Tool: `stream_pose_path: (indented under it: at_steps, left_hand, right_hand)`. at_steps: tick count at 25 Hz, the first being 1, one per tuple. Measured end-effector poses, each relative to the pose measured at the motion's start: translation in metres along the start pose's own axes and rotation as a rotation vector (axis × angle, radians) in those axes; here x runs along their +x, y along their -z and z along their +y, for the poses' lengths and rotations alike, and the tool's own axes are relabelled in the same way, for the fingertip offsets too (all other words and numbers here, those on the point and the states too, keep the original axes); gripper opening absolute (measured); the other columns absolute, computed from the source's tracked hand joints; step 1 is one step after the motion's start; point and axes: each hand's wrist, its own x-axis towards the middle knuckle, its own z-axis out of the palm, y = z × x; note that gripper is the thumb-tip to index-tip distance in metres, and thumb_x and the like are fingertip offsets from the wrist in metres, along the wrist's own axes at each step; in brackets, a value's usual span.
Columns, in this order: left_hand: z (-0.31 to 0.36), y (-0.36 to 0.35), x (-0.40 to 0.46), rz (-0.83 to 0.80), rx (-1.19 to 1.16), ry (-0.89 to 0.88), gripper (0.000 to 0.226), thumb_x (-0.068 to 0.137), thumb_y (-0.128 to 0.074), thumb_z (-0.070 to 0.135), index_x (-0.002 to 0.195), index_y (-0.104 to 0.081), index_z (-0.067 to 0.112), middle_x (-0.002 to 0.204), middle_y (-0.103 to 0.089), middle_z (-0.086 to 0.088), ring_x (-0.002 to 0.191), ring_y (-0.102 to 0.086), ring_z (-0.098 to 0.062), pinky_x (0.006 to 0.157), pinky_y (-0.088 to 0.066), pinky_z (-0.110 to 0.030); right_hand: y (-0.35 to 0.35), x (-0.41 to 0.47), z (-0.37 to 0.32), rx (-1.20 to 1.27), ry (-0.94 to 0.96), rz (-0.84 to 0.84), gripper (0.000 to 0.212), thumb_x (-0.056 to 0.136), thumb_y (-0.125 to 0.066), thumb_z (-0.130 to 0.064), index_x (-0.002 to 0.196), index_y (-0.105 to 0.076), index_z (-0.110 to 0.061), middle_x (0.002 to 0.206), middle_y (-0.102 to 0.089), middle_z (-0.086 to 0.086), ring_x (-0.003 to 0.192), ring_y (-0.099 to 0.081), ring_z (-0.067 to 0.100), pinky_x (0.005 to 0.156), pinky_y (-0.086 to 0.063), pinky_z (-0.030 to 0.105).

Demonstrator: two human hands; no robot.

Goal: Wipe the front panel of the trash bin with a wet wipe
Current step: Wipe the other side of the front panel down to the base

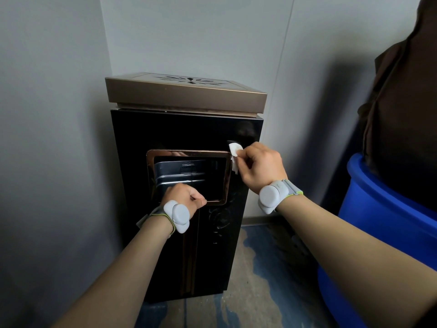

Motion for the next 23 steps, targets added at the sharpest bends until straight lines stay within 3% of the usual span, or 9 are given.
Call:
stream_pose_path:
  at_steps: [12, 17, 23]
  left_hand:
    - [-0.004, -0.001, 0.001, 0.006, -0.005, -0.013, 0.006, 0.081, -0.076, 0.030, 0.076, -0.079, 0.029, 0.074, -0.072, 0.020, 0.077, -0.065, 0.003, 0.072, -0.049, -0.014]
    - [-0.005, -0.001, 0.002, 0.005, 0.010, -0.030, 0.006, 0.081, -0.076, 0.031, 0.077, -0.079, 0.028, 0.071, -0.069, 0.023, 0.073, -0.063, 0.007, 0.062, -0.041, -0.005]
    - [-0.003, 0.000, 0.001, 0.001, 0.010, -0.036, 0.007, 0.082, -0.075, 0.028, 0.077, -0.080, 0.026, 0.075, -0.071, 0.020, 0.078, -0.066, 0.002, 0.071, -0.049, -0.014]
  right_hand:
    - [0.001, -0.005, 0.010, -0.029, -0.068, 0.033, 0.009, 0.086, -0.070, -0.013, 0.079, -0.068, -0.007, 0.077, -0.063, 0.009, 0.067, -0.059, 0.033, 0.061, -0.045, 0.033]
    - [0.003, -0.007, 0.015, -0.044, -0.092, 0.034, 0.009, 0.086, -0.070, -0.013, 0.078, -0.068, -0.008, 0.078, -0.063, 0.007, 0.067, -0.058, 0.030, 0.063, -0.039, 0.028]
    - [0.009, -0.008, 0.019, -0.059, -0.104, 0.042, 0.010, 0.085, -0.070, -0.012, 0.077, -0.067, -0.007, 0.076, -0.062, 0.007, 0.066, -0.058, 0.032, 0.062, -0.041, 0.030]
